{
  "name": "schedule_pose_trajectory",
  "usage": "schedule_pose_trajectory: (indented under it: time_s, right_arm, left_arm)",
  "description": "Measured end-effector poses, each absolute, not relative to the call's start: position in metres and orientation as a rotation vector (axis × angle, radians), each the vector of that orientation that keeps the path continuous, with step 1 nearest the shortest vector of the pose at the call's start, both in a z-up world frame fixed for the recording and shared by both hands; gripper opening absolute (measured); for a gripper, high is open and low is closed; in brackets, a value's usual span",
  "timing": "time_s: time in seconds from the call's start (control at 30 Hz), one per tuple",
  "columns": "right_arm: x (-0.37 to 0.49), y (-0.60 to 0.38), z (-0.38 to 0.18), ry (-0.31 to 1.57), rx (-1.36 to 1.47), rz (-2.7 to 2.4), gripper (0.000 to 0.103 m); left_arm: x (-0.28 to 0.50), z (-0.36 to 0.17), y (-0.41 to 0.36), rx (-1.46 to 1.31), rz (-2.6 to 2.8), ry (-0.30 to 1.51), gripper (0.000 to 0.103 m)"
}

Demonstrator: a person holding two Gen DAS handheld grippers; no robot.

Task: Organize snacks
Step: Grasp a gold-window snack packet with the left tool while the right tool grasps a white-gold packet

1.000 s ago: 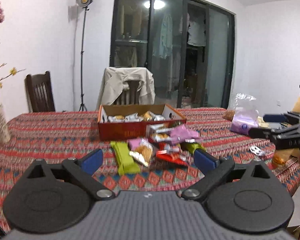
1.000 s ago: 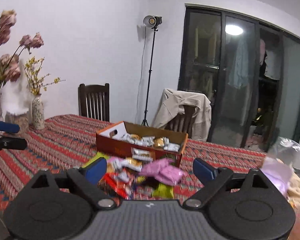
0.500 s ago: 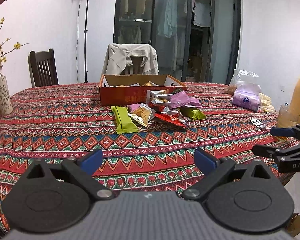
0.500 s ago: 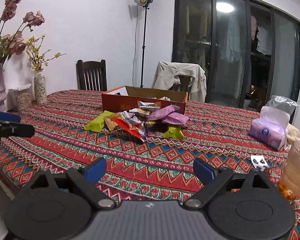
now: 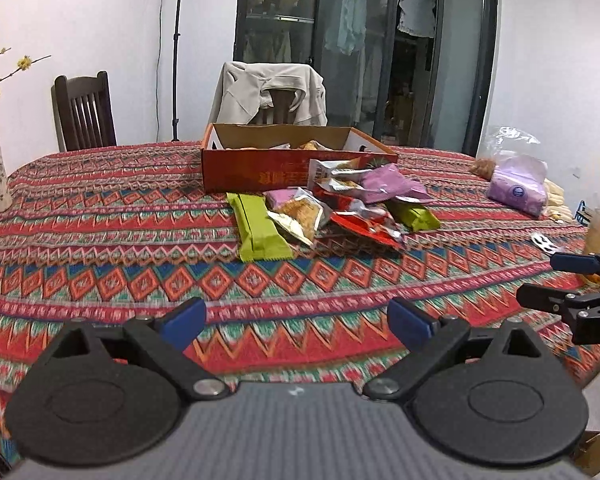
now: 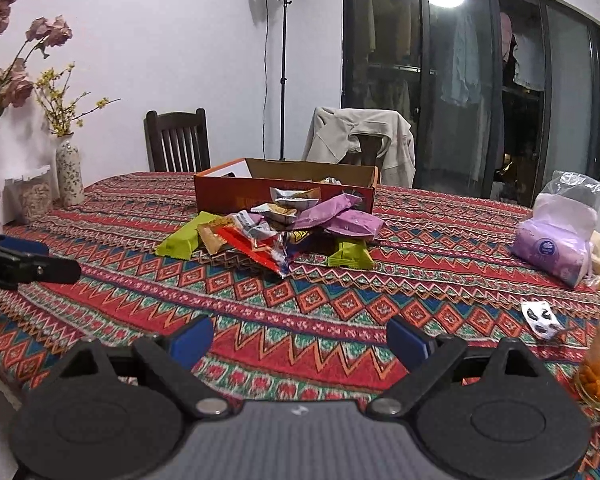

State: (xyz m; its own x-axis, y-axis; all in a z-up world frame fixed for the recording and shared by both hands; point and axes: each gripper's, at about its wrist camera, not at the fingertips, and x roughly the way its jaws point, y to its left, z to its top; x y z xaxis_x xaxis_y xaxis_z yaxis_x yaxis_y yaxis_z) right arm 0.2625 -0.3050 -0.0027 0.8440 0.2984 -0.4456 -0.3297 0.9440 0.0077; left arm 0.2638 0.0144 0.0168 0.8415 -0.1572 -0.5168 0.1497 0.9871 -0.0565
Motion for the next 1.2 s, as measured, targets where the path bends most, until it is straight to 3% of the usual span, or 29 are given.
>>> schedule_pose_trajectory:
  time_s: [0.33, 0.53, 0.73, 0.8, 0.87, 0.9, 1.07, 1.2]
  right_arm:
    - [0.333, -0.284, -0.006, 0.448, -0.019, 0.368, 0.093]
    - [0.382, -0.266, 0.004, 0.419, -0.050, 0.396, 0.092]
    - [0.441, -0.246, 0.012, 0.433, -0.054, 0.440, 0.085]
    - [0.461, -0.238, 0.012, 0.452, -0.038, 0.450, 0.084]
    - [0.485, -0.227, 0.010, 0.474, -0.025, 0.461, 0.084]
    - [0.493, -0.222, 0.009, 0.484, -0.024, 0.466, 0.084]
    - [0.538, -0.190, -0.007, 0.530, -0.040, 0.465, 0.083]
    - [0.555, -0.174, -0.022, 0.565, -0.057, 0.446, 0.070]
  left_arm:
    - [0.381, 0.017, 0.000, 0.173, -0.216, 0.498, 0.093]
    - [0.447, -0.008, -0.022, 0.272, -0.279, 0.542, 0.082]
    - [0.467, -0.026, -0.030, 0.286, -0.335, 0.557, 0.076]
    - [0.469, -0.033, -0.031, 0.266, -0.359, 0.574, 0.069]
    - [0.472, -0.037, -0.031, 0.266, -0.353, 0.587, 0.052]
    - [0.471, -0.036, -0.030, 0.266, -0.347, 0.574, 0.049]
    - [0.471, -0.033, -0.021, 0.227, -0.363, 0.573, 0.043]
    - [0.456, -0.019, -0.007, 0.187, -0.366, 0.565, 0.043]
